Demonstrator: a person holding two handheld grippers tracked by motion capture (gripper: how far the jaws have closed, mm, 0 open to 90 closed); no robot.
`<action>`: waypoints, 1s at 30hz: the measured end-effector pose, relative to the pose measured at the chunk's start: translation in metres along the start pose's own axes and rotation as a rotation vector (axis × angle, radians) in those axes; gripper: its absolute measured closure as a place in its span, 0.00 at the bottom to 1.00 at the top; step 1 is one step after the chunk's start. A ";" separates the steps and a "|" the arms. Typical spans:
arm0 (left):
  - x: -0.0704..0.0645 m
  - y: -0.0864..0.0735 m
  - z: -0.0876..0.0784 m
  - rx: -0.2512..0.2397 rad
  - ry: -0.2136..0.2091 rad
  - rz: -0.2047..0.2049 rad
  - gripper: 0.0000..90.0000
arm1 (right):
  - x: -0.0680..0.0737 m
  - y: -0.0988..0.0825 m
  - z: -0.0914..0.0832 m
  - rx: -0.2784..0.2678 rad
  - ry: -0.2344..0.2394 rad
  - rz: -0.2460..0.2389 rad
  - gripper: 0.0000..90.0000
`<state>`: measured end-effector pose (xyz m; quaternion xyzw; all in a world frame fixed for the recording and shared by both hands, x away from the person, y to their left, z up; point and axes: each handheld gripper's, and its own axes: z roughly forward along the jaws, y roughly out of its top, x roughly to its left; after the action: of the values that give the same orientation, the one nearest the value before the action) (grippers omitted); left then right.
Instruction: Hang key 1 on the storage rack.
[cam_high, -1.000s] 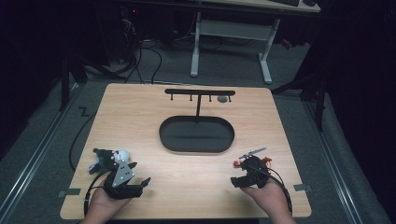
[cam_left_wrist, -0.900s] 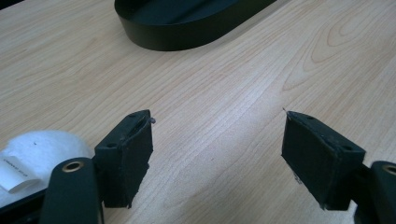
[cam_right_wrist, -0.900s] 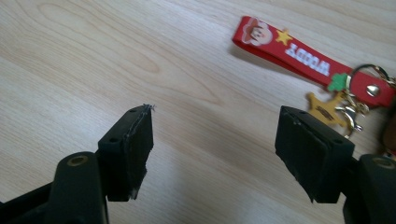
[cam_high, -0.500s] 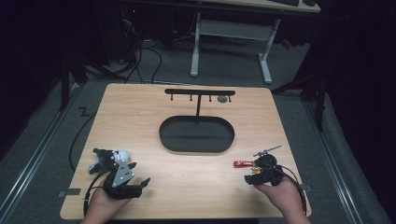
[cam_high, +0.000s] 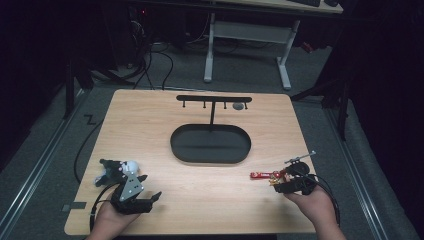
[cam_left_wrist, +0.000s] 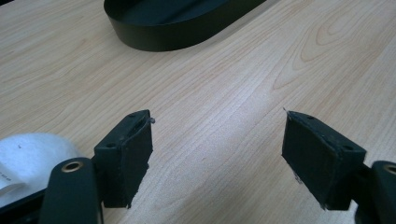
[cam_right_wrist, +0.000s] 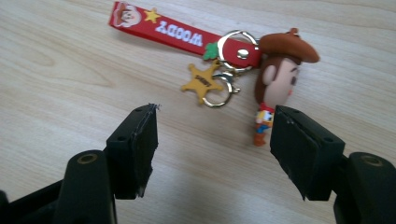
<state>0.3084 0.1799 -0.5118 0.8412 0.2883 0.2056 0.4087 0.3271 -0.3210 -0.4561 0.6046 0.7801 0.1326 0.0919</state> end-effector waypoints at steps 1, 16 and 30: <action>0.000 0.000 0.000 -0.001 0.000 0.001 0.28 | -0.002 0.000 0.000 0.003 -0.002 0.001 0.36; -0.002 0.000 0.001 0.005 -0.014 0.010 0.28 | -0.030 0.013 0.018 0.051 -0.015 0.048 0.42; -0.003 0.000 0.000 0.004 -0.020 0.018 0.28 | -0.041 0.022 0.036 0.085 -0.023 0.081 0.50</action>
<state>0.3062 0.1785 -0.5122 0.8465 0.2770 0.2003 0.4081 0.3683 -0.3521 -0.4840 0.6406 0.7586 0.0962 0.0695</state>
